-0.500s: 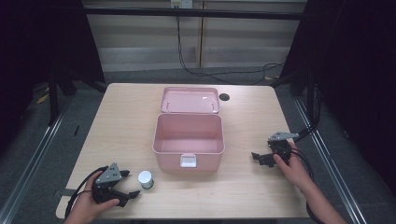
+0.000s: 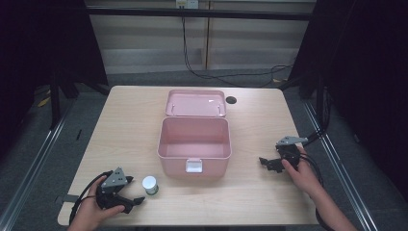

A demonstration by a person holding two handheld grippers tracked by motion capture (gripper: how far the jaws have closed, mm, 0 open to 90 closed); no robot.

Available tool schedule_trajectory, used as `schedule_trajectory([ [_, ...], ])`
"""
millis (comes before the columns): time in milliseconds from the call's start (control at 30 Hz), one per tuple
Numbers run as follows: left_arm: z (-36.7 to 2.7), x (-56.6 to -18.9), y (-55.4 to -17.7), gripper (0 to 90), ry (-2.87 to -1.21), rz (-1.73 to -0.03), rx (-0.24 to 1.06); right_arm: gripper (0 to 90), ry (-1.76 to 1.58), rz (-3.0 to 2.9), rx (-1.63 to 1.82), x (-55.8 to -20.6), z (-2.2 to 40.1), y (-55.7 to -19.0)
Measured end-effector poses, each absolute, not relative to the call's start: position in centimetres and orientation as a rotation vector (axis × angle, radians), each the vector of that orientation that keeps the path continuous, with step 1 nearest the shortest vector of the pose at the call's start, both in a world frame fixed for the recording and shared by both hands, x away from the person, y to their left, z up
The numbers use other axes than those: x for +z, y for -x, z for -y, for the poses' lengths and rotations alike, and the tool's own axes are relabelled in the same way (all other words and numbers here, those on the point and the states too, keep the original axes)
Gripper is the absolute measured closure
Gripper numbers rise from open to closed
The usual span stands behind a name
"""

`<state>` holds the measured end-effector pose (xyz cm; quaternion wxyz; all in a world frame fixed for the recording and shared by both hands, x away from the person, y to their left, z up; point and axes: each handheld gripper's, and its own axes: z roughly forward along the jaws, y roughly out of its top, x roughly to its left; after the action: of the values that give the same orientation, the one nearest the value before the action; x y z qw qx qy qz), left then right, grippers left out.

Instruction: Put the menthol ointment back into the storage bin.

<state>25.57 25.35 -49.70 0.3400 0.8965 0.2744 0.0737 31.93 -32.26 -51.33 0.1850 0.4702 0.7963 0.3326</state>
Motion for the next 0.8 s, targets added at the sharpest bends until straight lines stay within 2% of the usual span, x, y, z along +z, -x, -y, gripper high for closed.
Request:
schedule_trajectory([
  [133,-24.9,-48.6,-25.5,16.7,-2.403,-0.807,0.109,6.9,-1.326,-2.244,0.938,-51.3,32.3,-31.9],
  [200,-24.4,-47.9,-25.4,20.2,-2.482,-0.776,0.121,6.9,-1.326,-2.244,0.937,-51.3,32.3,-31.9],
  [300,-24.0,-46.9,-25.6,20.6,-2.516,-0.772,0.133,6.9,-1.326,-2.244,0.937,-51.3,32.3,-31.9],
  [433,-23.3,-45.7,-26.0,21.1,-2.6,-0.791,0.097,6.9,-1.325,-2.244,0.937,-51.3,32.3,-31.9],
  [533,-22.7,-45.1,-26.4,24.7,-2.638,-0.784,0.046,6.9,-1.325,-2.244,0.937,-51.3,32.3,-31.9],
  [800,-20.9,-44.0,-27.7,25.2,-2.752,-0.754,0.013,6.9,-1.325,-2.244,0.937,-51.3,32.3,-31.9],
])
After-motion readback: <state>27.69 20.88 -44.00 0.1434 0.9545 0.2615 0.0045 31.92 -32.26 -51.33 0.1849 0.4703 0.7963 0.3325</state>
